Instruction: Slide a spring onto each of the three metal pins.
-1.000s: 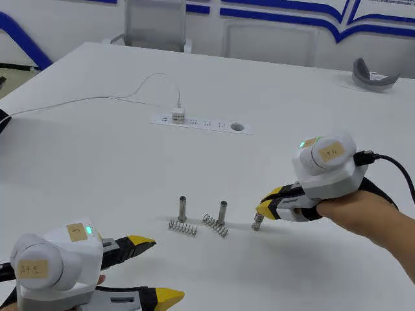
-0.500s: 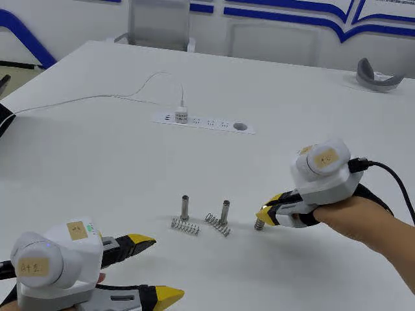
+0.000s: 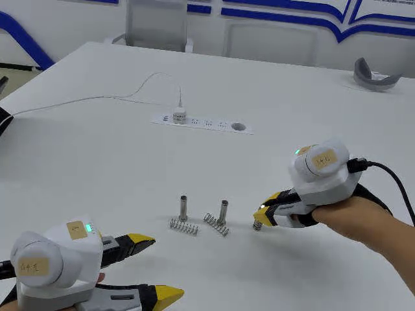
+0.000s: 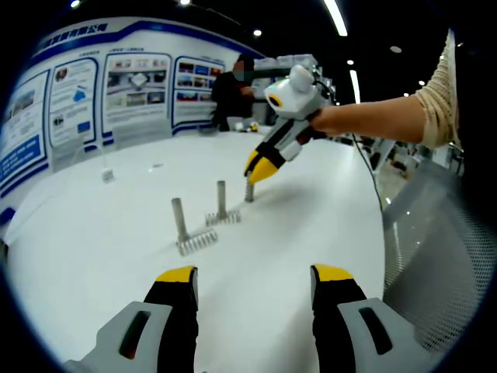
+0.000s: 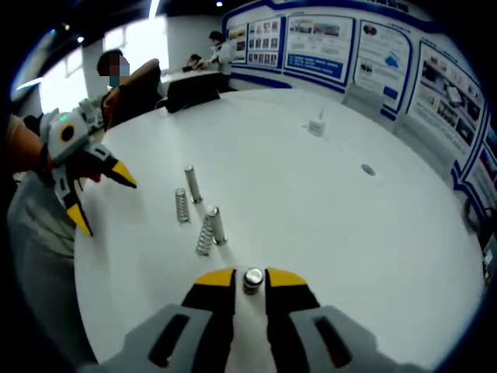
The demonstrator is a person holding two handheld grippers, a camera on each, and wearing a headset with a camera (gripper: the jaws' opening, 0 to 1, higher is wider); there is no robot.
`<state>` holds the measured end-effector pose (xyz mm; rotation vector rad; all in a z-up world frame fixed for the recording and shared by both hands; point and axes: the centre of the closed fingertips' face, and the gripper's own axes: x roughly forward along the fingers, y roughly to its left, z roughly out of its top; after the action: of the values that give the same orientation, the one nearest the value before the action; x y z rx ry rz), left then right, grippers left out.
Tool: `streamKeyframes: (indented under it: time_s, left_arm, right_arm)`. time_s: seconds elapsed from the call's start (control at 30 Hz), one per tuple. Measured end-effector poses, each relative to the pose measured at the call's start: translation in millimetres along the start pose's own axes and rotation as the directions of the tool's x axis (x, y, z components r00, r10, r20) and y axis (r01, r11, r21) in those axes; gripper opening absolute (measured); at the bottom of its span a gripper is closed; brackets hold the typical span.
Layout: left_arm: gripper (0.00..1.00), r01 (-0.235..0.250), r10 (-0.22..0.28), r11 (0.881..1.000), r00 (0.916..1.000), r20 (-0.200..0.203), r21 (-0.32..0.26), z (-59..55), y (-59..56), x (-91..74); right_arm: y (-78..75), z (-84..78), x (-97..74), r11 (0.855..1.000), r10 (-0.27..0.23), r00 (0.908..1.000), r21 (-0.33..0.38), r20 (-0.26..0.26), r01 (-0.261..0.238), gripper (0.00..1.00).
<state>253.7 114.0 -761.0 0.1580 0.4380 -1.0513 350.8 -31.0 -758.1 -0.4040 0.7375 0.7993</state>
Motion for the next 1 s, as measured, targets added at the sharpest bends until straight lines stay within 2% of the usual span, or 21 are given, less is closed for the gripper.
streamKeyframes:
  time_s: [0.23,0.43,0.77,1.0]
  left_arm:
    - [0.6,0.002,-0.002,1.0,1.0,0.001,0.005,1.5,-1.1,0.8]
    - [0.6,0.003,-0.003,1.0,1.0,0.002,0.007,2.7,-1.9,0.1]
    - [0.59,-0.002,0.002,1.0,1.0,0.003,0.004,2.1,-1.6,-1.8]
    - [0.59,-0.001,0.001,1.0,1.0,0.003,0.004,2.4,-2.1,-0.8]
  right_arm:
    - [5.5,13.7,-6.8,1.0,-0.006,0.9997,-0.028,0.025,0.007,0.17]
    - [18.0,26.8,-5.3,0.999,0.003,0.9988,-0.054,0.049,0.0,0.17]
    - [38.8,18.6,13.4,0.998,0.049,0.9985,-0.041,0.025,-0.047,0.16]
    - [47.0,14.9,25.3,0.998,0.062,0.998,-0.022,0.015,-0.062,0.16]
